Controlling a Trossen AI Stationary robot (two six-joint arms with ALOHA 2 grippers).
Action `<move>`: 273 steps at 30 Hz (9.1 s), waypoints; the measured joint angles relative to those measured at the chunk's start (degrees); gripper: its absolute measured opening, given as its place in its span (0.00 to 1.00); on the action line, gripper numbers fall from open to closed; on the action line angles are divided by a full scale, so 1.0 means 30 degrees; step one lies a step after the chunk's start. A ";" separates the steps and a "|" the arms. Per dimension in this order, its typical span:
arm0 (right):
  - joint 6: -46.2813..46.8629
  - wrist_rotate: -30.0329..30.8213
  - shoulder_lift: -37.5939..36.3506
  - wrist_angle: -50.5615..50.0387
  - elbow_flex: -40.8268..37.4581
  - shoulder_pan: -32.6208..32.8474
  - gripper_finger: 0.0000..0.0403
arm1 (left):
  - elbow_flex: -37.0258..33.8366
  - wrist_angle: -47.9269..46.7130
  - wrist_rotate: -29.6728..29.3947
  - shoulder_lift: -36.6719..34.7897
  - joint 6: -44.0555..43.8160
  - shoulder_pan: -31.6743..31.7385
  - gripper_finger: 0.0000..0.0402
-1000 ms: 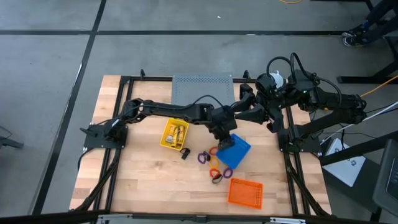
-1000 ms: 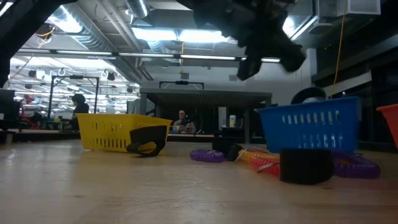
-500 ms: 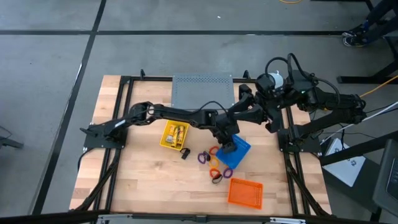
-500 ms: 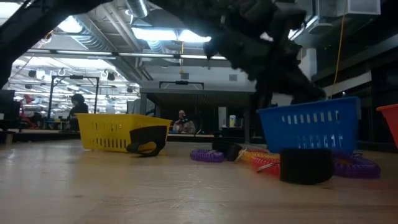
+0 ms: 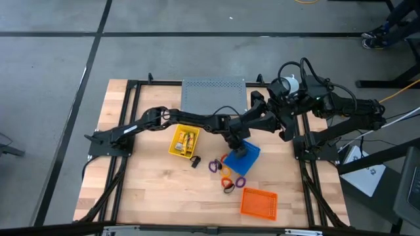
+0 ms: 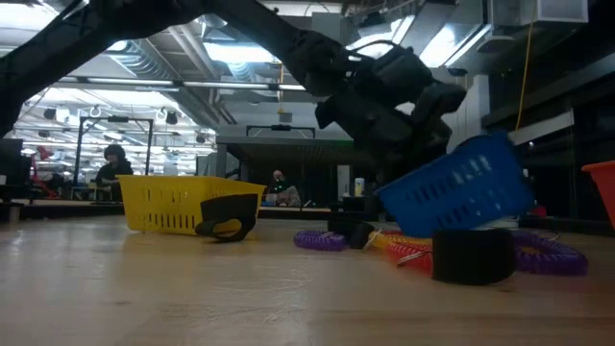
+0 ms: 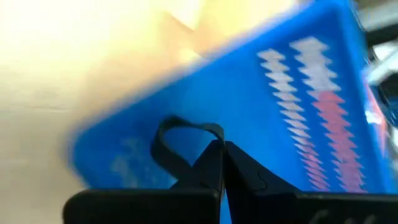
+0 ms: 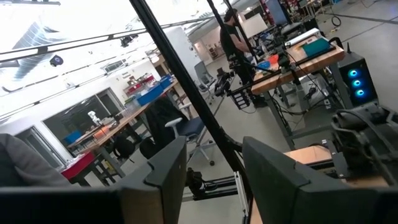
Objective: Pick & Place Office Desk Supplies
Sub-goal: Put the black rubber band into the blue bin
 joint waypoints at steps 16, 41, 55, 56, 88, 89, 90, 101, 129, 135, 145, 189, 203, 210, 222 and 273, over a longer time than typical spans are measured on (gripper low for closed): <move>0.0010 -0.0068 0.0000 -0.0649 0.0000 0.0007 0.40 | 0.0430 0.0149 -0.2330 -0.0182 -0.0739 0.1790 0.01; -0.0011 -0.0510 -0.0007 -0.0758 0.0000 0.0007 0.40 | 0.0430 0.2599 -0.1386 -0.0233 -0.1417 -0.0512 0.38; -0.0165 -0.0590 -0.0007 -0.0775 0.0000 0.0291 0.40 | 0.0431 -0.2010 -0.1487 -0.1431 0.1550 -0.0565 0.46; -0.0167 -0.0585 -0.0007 -0.0778 0.0000 0.0291 0.40 | 0.0430 -0.2084 -0.1574 -0.1460 0.1666 -0.0620 0.45; -0.1579 -0.0858 -0.0015 -0.0820 0.0000 0.0291 0.40 | 0.0401 -1.7052 -0.9586 -0.7032 0.6203 -0.7438 0.44; -0.1582 -0.0855 -0.0015 -0.0831 0.0000 0.0291 0.40 | 0.0401 -1.7090 -1.0282 -0.6945 0.6087 -0.7718 0.44; -0.1586 -0.0848 -0.0015 -0.0833 0.0000 0.0291 0.40 | 0.0401 -1.7055 -1.1024 -0.6727 0.5869 -0.7872 0.44; -0.1083 -0.0571 0.0651 -0.0908 0.0000 0.0308 0.40 | 0.0393 -1.2802 -1.0363 -0.4390 0.8158 -0.5396 0.35; 0.0496 -0.1161 -0.0725 0.0021 0.0000 0.0799 0.40 | 0.0401 -1.1929 -0.8832 -0.3060 1.0486 -0.4505 0.31; -0.2237 -0.3528 -0.3040 -0.2032 -0.0015 0.0902 0.40 | 0.0401 -1.1361 -0.8805 -0.3007 1.0279 -0.4587 0.31; -0.8972 -0.1623 -0.7648 -0.5032 0.0010 0.3801 0.40 | 0.0393 -1.0406 -0.8410 -0.2951 0.9976 -0.4723 0.31; -0.6446 0.0872 -1.9213 0.4431 -1.5650 0.4539 0.40 | 0.0408 -1.2349 -0.8896 -0.1734 1.1345 -0.4570 0.29; -0.6504 0.1156 -1.9212 0.4563 -1.5642 0.4539 0.40 | 0.0497 -1.1888 -0.6704 -0.1574 1.0938 -0.4417 0.18; -0.6043 0.1156 -1.9212 0.4568 -1.5642 0.4539 0.40 | 0.1195 -1.1973 -0.5889 -0.1574 1.0931 -0.4425 0.24; -0.5804 0.1156 -1.9212 0.4573 -1.5630 0.4539 0.40 | 0.1880 -1.2285 -0.6173 -0.1252 1.0792 -0.4170 0.37; -0.7573 0.1156 -1.9212 0.3687 -1.5613 0.4532 0.40 | 0.3126 -0.2009 -0.1462 -0.0996 0.5382 0.1212 0.03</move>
